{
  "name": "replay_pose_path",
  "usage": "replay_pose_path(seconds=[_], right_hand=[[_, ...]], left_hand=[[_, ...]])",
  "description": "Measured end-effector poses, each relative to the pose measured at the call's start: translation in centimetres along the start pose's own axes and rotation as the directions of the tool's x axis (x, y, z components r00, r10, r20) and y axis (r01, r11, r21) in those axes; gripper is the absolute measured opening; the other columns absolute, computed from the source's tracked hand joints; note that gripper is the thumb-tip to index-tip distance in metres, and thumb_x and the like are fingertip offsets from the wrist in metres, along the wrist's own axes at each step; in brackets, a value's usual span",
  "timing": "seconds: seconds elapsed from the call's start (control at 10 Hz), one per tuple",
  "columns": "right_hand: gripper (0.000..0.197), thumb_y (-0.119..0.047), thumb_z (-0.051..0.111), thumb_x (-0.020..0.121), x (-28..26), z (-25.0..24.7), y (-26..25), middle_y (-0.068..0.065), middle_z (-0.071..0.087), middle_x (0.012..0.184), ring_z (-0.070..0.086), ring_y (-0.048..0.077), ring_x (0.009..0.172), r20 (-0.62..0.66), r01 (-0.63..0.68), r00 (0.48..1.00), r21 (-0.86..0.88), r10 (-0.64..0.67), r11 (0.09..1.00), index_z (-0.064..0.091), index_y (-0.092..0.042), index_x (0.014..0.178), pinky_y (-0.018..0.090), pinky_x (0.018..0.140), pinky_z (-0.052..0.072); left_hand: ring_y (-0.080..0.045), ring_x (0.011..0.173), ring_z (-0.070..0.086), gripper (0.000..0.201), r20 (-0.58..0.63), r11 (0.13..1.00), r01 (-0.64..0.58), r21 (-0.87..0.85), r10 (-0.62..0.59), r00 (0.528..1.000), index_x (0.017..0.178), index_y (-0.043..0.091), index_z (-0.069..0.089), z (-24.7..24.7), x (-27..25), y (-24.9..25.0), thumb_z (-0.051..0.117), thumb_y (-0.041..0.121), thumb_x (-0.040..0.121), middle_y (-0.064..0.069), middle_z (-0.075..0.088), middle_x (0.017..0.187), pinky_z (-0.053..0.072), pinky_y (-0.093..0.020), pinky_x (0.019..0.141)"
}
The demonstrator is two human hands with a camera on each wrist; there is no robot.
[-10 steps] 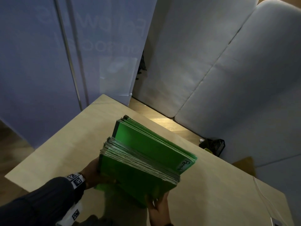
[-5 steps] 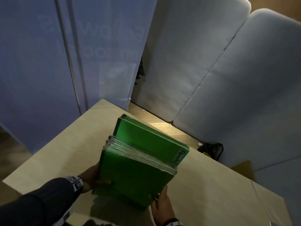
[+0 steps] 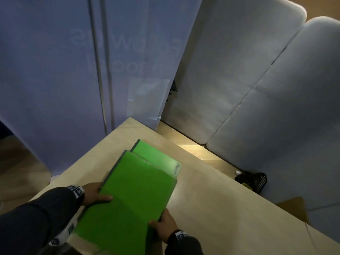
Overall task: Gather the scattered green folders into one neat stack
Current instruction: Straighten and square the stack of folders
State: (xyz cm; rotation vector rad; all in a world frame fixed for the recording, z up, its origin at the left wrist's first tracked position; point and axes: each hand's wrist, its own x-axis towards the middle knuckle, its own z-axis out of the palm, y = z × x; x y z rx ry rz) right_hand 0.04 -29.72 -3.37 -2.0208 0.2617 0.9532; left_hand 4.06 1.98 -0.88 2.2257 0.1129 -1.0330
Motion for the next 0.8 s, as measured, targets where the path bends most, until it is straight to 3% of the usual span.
replay_pose_path(seconds=[0.1,0.2,0.3,0.4,0.5,0.6,0.7,0.8], right_hand=[[0.066,-0.040,0.077,0.068,4.7,4.1,0.7,-0.003,0.066,0.124,0.063,0.021,0.114,0.062,-0.068,0.996,0.031,0.066,0.997,0.052,-0.021,0.126,0.037,0.102,0.050],[0.064,-0.037,0.079,0.062,10.1,7.9,2.3,-0.004,0.074,0.115,0.069,0.021,0.106,0.136,-0.108,0.986,0.061,0.099,0.992,0.062,-0.019,0.122,0.045,0.100,0.053],[0.064,-0.034,0.080,0.058,8.9,9.5,-1.9,-0.001,0.074,0.112,0.070,0.021,0.101,0.151,-0.146,0.980,0.096,0.131,0.985,0.064,-0.016,0.117,0.039,0.092,0.056],[0.041,-0.041,0.073,0.077,5.2,9.5,-7.0,-0.004,0.066,0.101,0.061,0.013,0.086,0.057,-0.119,0.991,-0.065,0.123,0.991,0.059,-0.016,0.107,0.023,0.069,0.051],[0.046,-0.048,0.067,0.082,5.2,9.3,-7.7,0.003,0.067,0.109,0.063,0.018,0.089,-0.088,-0.050,0.996,-0.326,0.022,0.944,0.059,-0.013,0.112,0.028,0.079,0.057],[0.046,-0.042,0.065,0.086,4.1,7.8,-7.7,0.005,0.066,0.119,0.064,0.021,0.105,-0.135,-0.020,0.990,-0.364,-0.032,0.931,0.057,-0.012,0.120,0.027,0.088,0.053],[0.045,-0.051,0.065,0.072,2.6,5.5,-6.5,0.002,0.070,0.115,0.068,0.017,0.100,-0.126,-0.019,0.992,-0.184,-0.004,0.983,0.064,-0.022,0.107,0.031,0.092,0.056],[0.031,-0.044,0.070,0.062,0.7,2.4,-3.6,0.007,0.079,0.078,0.076,0.014,0.070,-0.263,0.056,0.963,-0.008,-0.056,0.998,0.068,-0.021,0.082,0.030,0.075,0.062]], left_hand=[[-0.020,0.106,0.065,0.068,-0.055,0.994,0.097,0.043,-0.094,0.994,0.123,0.023,0.066,-2.3,0.7,-3.0,0.064,0.068,0.073,0.001,0.070,0.122,0.048,-0.031,0.096],[-0.024,0.103,0.062,0.080,-0.125,0.970,0.205,0.130,-0.189,0.974,0.113,0.019,0.064,-4.3,1.3,-5.5,0.059,0.081,0.063,-0.004,0.067,0.117,0.048,-0.035,0.095],[-0.026,0.121,0.056,0.094,-0.203,0.948,0.277,0.155,-0.243,0.948,0.136,0.015,0.052,-5.8,2.0,-7.7,0.057,0.080,0.068,-0.008,0.055,0.140,0.045,-0.035,0.101],[-0.024,0.135,0.047,0.104,-0.285,0.936,0.329,0.126,-0.283,0.916,0.148,0.015,0.039,-6.9,2.0,-7.8,0.054,0.081,0.068,-0.007,0.043,0.153,0.040,-0.033,0.110],[-0.025,0.126,0.054,0.094,-0.408,0.912,0.351,0.214,-0.243,0.880,0.141,0.016,0.046,-7.0,2.0,-7.5,0.059,0.076,0.070,-0.008,0.051,0.142,0.046,-0.034,0.103],[-0.022,0.115,0.059,0.088,-0.481,0.901,0.366,0.233,-0.221,0.849,0.135,0.019,0.049,-6.4,1.8,-7.9,0.058,0.077,0.069,-0.004,0.058,0.131,0.052,-0.034,0.094],[-0.024,0.113,0.062,0.080,-0.511,0.928,0.370,0.034,-0.302,0.805,0.134,0.012,0.051,-5.3,1.1,-8.1,0.060,0.069,0.078,-0.009,0.061,0.132,0.050,-0.030,0.089],[-0.027,0.110,0.064,0.074,-0.581,0.945,0.321,-0.064,-0.297,0.758,0.132,0.005,0.056,-4.0,0.1,-10.3,0.062,0.060,0.083,-0.015,0.064,0.128,0.048,-0.030,0.087]])
